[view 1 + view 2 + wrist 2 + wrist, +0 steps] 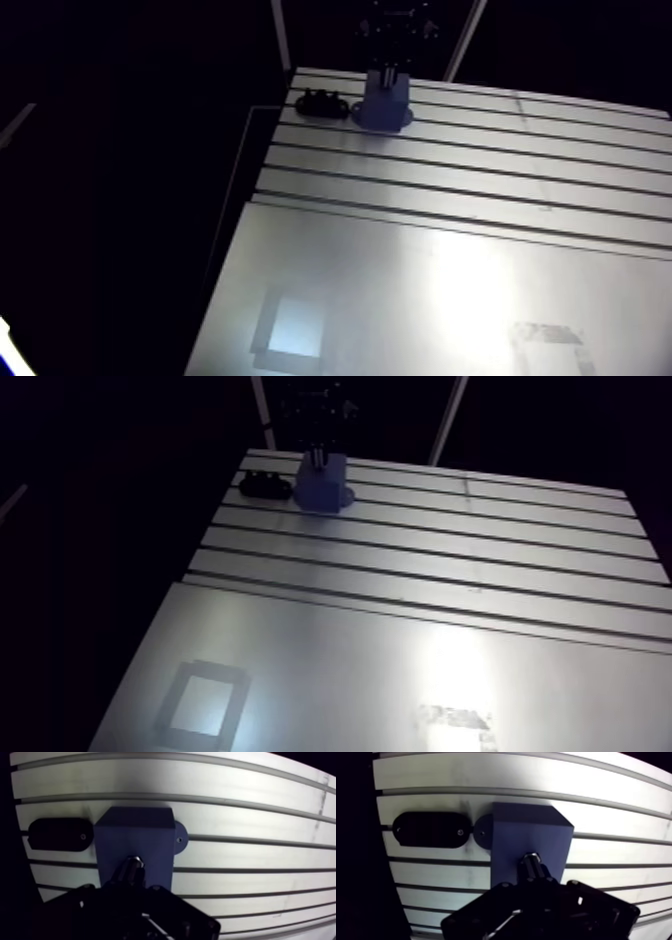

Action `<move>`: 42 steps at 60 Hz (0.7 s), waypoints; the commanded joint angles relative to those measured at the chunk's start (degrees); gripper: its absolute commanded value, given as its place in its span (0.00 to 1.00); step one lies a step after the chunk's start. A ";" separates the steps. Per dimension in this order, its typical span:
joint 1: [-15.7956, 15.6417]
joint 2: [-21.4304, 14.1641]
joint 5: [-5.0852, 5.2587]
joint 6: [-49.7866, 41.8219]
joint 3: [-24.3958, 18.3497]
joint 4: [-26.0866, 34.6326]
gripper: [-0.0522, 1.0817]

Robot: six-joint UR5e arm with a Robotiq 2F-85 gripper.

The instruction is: Pick up the M10 bolt and insert it into the hex recess until seated.

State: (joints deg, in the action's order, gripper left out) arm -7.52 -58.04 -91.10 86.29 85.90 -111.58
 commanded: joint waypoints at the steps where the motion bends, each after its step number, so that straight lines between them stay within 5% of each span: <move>1: -0.04 0.00 0.00 -0.01 0.19 -0.01 1.00; 42: -0.12 0.00 0.00 0.06 0.19 0.00 1.00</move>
State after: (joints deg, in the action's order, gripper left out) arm -7.56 -58.05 -91.10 86.35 86.08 -111.59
